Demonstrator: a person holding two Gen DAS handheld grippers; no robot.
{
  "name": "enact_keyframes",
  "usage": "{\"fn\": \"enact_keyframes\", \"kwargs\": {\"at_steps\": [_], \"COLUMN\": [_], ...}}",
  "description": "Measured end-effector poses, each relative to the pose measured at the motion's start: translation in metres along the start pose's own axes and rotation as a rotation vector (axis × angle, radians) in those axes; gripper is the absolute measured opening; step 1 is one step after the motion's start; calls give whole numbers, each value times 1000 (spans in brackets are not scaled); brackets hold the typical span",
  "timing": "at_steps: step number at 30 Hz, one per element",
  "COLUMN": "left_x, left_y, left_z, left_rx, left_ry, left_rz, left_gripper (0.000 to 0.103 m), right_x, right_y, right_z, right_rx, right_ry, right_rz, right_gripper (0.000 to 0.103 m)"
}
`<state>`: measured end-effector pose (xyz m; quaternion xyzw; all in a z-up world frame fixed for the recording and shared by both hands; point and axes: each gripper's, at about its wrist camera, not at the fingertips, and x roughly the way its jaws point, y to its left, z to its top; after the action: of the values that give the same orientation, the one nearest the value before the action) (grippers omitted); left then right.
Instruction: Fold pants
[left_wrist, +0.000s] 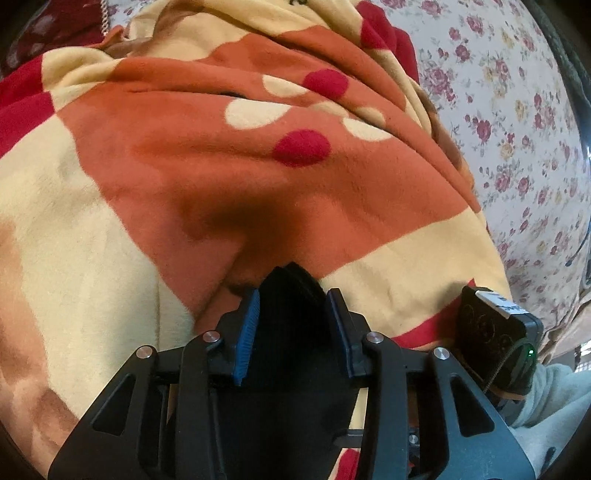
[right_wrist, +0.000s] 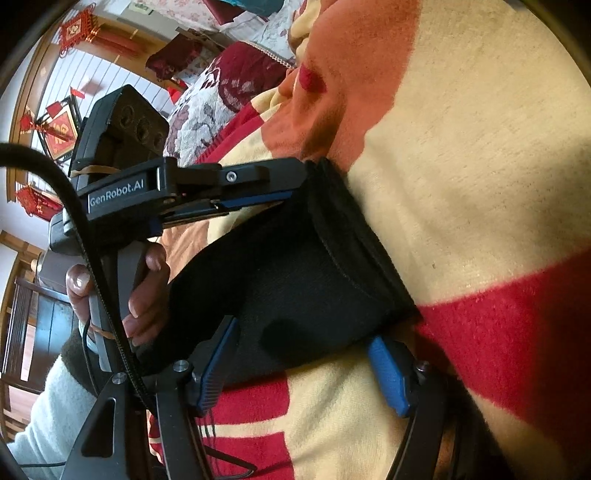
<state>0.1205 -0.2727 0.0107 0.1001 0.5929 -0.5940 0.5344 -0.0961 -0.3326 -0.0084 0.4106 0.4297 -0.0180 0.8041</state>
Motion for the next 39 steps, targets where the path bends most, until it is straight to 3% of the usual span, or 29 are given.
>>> {"fn": "enact_keyframes", "kwargs": {"at_steps": [4, 10, 22, 24, 27, 30, 32, 34, 39], "left_x": [2, 8, 5, 5, 9, 11, 9, 10, 5], "left_y": [-2, -18, -3, 2, 5, 8, 9, 9, 11], "left_z": [4, 3, 8, 8, 8, 7, 7, 7, 8], "left_rx": [3, 106, 112, 100, 89, 87, 91, 84, 90], "left_ry": [-10, -2, 32, 26, 30, 44, 45, 52, 64], "left_rz": [-2, 27, -2, -18, -30, -40, -60, -81, -118], "left_gripper": [35, 36, 36, 36, 43, 43, 43, 43, 46], "right_x": [-1, -1, -10, -9, -7, -10, -16, -19, -14], "right_y": [0, 0, 1, 0, -2, -3, 2, 11, 5], "right_z": [-1, -1, 1, 3, 5, 7, 7, 7, 9], "right_rx": [-2, -4, -2, 11, 13, 13, -23, -85, -71], "right_ry": [0, -3, -69, -75, -72, -86, -113, -124, -99], "right_rz": [-2, -1, 7, -5, -27, -20, -17, -54, -66], "right_gripper": [67, 67, 65, 60, 45, 30, 13, 12, 12]}}
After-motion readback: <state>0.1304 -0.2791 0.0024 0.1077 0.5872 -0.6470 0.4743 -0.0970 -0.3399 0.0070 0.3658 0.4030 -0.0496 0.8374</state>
